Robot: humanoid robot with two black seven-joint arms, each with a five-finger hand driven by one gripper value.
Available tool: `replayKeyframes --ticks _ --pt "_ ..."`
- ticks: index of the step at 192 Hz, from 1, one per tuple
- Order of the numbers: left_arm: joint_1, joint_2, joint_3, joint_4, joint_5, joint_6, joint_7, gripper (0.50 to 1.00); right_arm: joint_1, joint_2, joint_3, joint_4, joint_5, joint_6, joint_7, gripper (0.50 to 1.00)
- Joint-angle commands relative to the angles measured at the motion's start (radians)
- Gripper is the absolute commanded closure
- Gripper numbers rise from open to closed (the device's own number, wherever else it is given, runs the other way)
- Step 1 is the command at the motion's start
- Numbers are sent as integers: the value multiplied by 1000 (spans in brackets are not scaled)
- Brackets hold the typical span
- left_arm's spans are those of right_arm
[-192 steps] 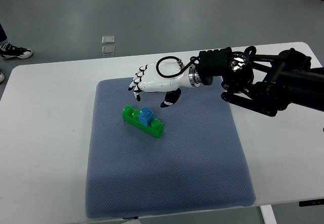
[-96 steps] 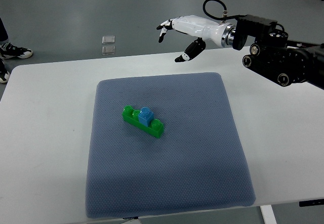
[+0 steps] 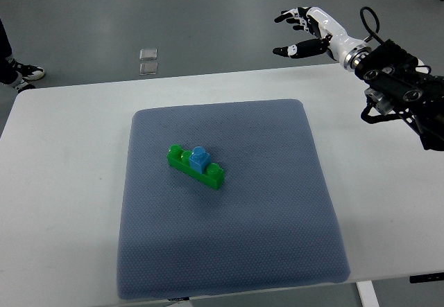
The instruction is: Stack blue block on green block with right hand
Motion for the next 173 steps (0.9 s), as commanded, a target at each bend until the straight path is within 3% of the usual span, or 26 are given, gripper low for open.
replayKeyframes --ticks 1,59,83,173 --pt "0 0 0 0 0 0 0 500 -26 5 1 -3 168 -1 -1 589" --pt "0 0 0 0 0 0 0 500 -102 24 56 -1 600 34 -1 587" --pt "0 0 0 0 0 0 1 500 -147 57 152 -1 619 82 -1 587" --pt "0 0 0 0 0 0 0 500 -201 110 225 2 612 74 15 587"
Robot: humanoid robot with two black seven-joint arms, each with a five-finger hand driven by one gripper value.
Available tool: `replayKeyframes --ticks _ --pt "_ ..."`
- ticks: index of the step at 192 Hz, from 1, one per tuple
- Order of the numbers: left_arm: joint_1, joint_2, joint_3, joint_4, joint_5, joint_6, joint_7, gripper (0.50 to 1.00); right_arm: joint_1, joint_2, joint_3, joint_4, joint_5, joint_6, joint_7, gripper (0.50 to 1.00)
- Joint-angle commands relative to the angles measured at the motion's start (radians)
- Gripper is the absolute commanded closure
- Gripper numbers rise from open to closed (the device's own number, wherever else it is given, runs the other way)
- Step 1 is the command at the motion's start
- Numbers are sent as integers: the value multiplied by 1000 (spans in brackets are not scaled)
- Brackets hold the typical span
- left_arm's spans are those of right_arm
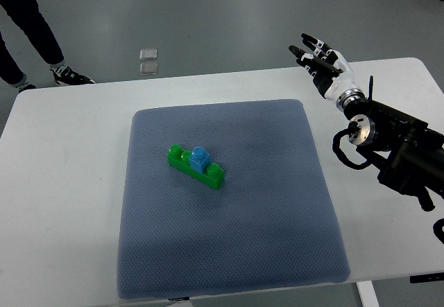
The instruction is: Stack blue block on green block with right hand
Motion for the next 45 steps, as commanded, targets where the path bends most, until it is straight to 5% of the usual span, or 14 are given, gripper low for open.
replayKeyframes --ticks 1,45 --pt "0 0 0 0 0 0 -1 500 -8 4 0 0 -3 0 4 589" --pt "0 0 0 0 0 0 -1 500 -9 4 2 0 -6 0 4 589"
